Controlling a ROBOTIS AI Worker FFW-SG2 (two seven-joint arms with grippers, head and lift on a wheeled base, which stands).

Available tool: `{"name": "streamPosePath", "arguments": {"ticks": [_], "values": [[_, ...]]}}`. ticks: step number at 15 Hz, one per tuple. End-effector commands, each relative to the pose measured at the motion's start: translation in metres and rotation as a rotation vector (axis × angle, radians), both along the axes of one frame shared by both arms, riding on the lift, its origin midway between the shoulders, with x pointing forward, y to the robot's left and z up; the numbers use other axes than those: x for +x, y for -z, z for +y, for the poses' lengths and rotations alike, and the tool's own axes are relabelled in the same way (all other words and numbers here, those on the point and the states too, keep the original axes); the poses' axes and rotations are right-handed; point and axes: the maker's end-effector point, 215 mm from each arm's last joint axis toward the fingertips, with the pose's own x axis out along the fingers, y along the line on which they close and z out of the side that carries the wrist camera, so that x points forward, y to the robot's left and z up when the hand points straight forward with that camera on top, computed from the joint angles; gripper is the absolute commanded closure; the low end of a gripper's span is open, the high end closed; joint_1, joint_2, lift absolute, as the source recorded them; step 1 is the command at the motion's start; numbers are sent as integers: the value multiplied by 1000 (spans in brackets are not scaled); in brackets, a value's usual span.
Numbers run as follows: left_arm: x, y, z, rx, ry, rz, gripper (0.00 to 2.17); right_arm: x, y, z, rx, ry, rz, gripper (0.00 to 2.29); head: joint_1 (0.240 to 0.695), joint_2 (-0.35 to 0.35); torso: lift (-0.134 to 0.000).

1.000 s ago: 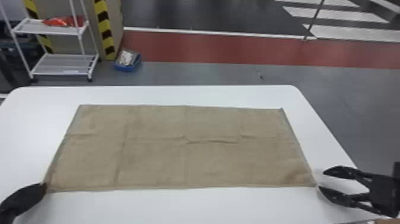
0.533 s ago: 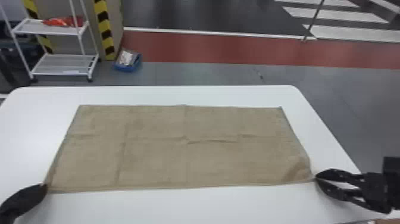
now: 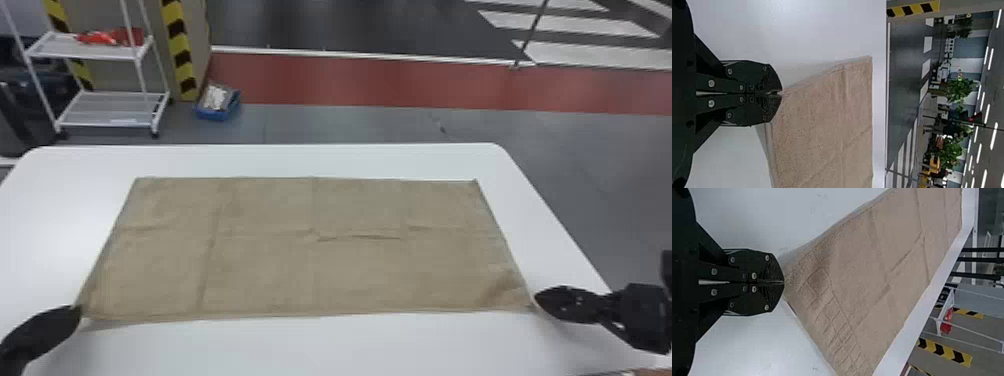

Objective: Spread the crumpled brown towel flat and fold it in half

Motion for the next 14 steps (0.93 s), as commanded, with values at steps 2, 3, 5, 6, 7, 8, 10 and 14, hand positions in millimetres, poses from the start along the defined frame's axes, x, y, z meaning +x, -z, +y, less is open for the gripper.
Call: {"name": "streamPosePath", "arguments": {"ticks": [2,3,5,6,7,8,10,14], "values": [[0,-1,-2,-2,2,2,1423,6,-31,0,51,25,-28,1541,695,-128,-125],[-1,1,-2,-3,1,9,1423,8,-40,0,63,38,-35,1534,695,-127,-125],[-2,2,-2,-3,1,17,1423,7,-36,-2,79,79,9,967,695,-127,-125],[-2,2,-2,-2,0,21,1423,0,-23,-12,95,142,95,822,695,-127,-125],[-3,5,-2,-6,-1,40,1423,-6,-15,-16,118,209,185,670,695,-132,-125],[-2,3,-3,-5,1,37,1423,-11,-13,-19,146,263,250,599,695,-139,-125],[0,2,-5,-3,4,39,1423,-12,-19,-19,188,304,285,599,695,-154,-125],[-1,5,-9,-4,10,47,1423,-2,-31,-15,214,309,257,599,695,-166,-125]]}}
